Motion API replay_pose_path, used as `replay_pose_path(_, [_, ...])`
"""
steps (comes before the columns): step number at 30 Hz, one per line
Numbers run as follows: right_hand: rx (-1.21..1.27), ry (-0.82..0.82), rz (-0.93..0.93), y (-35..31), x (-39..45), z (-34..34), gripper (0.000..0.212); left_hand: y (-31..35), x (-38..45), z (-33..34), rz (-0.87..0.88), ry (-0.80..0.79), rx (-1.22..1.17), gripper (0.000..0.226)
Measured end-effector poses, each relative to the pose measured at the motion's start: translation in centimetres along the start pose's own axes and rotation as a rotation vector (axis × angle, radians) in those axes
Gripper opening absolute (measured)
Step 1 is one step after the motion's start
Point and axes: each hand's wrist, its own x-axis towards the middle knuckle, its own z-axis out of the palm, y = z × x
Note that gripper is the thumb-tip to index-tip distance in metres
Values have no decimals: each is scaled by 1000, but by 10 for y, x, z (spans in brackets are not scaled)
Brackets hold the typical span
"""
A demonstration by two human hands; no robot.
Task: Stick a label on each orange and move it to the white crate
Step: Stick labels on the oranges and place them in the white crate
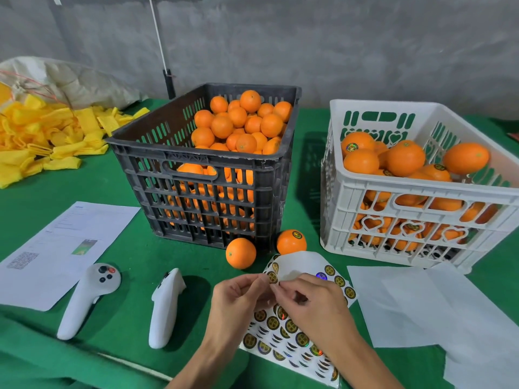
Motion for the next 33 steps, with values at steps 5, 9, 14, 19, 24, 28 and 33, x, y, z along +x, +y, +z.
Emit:
replay_pose_path(5, [113,-28,84,-2,2,-5,12,-1,-1,1,42,-6,49,15])
replay_pose_path(9, [259,-84,238,-8,2,-9,6,-3,1,1,51,0,2,19])
replay_pose_path(14, [518,-163,503,-14,3,-13,9,-5,2,0,81,-34,4,16])
replay_pose_path(19, [629,-152,629,-19,4,-15,13,-10,2,-2,77,-44,20,15])
replay_pose_path(24, [645,-166,731,-19,3,-10,17,-14,1,-9,14,-19,1,14])
replay_pose_path(28, [559,-64,724,-17,17,-5,16,-13,1,-21,-120,84,-12,18])
replay_pose_path(33, [-294,216,-88,-33,70,27,9,-2,1,-36,-196,53,150,26])
